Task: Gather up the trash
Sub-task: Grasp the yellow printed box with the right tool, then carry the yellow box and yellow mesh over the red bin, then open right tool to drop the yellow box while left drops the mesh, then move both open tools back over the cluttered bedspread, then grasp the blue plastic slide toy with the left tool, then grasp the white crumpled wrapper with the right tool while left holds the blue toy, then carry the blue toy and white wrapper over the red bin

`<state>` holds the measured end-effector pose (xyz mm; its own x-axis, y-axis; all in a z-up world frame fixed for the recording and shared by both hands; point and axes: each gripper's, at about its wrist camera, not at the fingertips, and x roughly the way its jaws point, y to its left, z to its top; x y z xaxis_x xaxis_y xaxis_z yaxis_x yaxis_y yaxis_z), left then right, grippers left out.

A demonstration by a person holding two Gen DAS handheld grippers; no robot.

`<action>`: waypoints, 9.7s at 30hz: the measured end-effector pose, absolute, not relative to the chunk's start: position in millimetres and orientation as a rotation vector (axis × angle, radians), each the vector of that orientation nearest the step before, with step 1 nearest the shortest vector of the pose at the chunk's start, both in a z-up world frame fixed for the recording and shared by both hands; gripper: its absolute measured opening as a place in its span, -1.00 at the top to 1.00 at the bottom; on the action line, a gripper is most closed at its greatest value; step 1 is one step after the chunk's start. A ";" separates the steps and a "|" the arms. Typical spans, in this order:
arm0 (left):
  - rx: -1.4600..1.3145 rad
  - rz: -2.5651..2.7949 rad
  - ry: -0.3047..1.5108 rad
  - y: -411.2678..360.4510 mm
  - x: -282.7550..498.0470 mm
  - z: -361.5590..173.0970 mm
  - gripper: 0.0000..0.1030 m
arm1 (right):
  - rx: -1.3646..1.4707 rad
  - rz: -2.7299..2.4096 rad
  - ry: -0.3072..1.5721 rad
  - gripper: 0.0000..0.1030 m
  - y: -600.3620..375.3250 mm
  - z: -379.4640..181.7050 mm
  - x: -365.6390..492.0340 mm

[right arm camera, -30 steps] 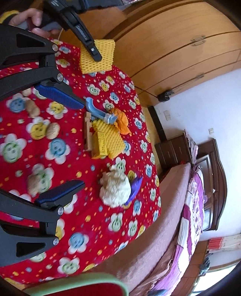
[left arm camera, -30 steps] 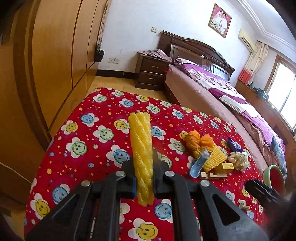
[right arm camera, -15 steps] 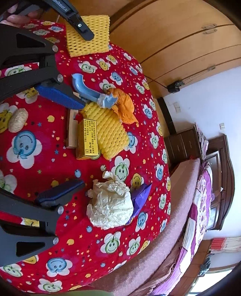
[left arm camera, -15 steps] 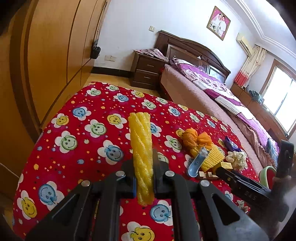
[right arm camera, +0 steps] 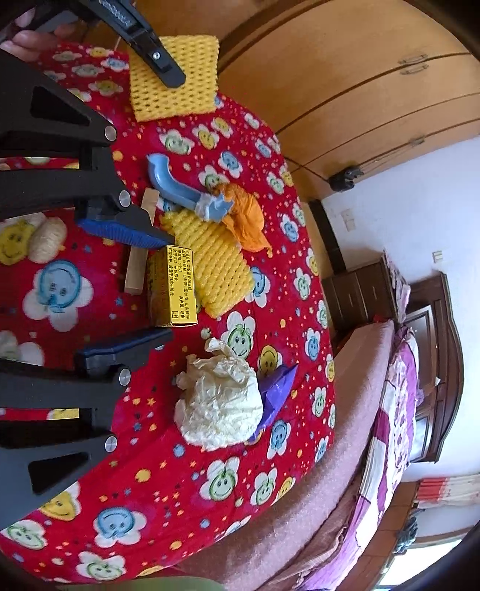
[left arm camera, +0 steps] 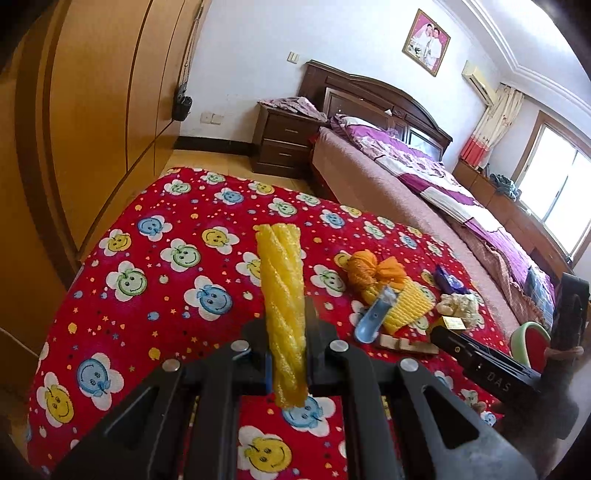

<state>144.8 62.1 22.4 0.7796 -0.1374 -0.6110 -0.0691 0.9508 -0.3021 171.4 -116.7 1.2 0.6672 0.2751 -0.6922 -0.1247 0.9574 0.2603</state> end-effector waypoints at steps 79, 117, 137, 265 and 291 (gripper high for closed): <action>-0.212 -0.512 0.723 -149.4 70.1 82.1 0.79 | 0.445 0.045 0.625 0.14 -310.0 40.5 -12.2; 0.014 -0.790 0.789 -319.8 105.8 56.9 0.35 | 0.533 -0.197 0.635 0.13 -406.4 4.9 -27.4; -0.055 -0.658 0.799 -264.1 106.4 57.5 0.35 | 0.544 -0.191 0.614 -0.30 -401.1 8.8 -22.9; -0.261 -0.104 0.814 20.7 196.2 20.5 0.68 | 0.186 0.143 0.875 0.59 -173.1 -10.6 199.8; -0.265 -0.234 0.779 -15.9 118.8 57.9 0.68 | 0.284 0.243 0.741 0.60 -180.6 42.6 83.2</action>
<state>118.8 -15.9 57.9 0.6888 -0.3035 -0.6584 0.1096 0.9413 -0.3193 83.2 -180.6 42.6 0.7132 0.3152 -0.6261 -0.1168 0.9342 0.3372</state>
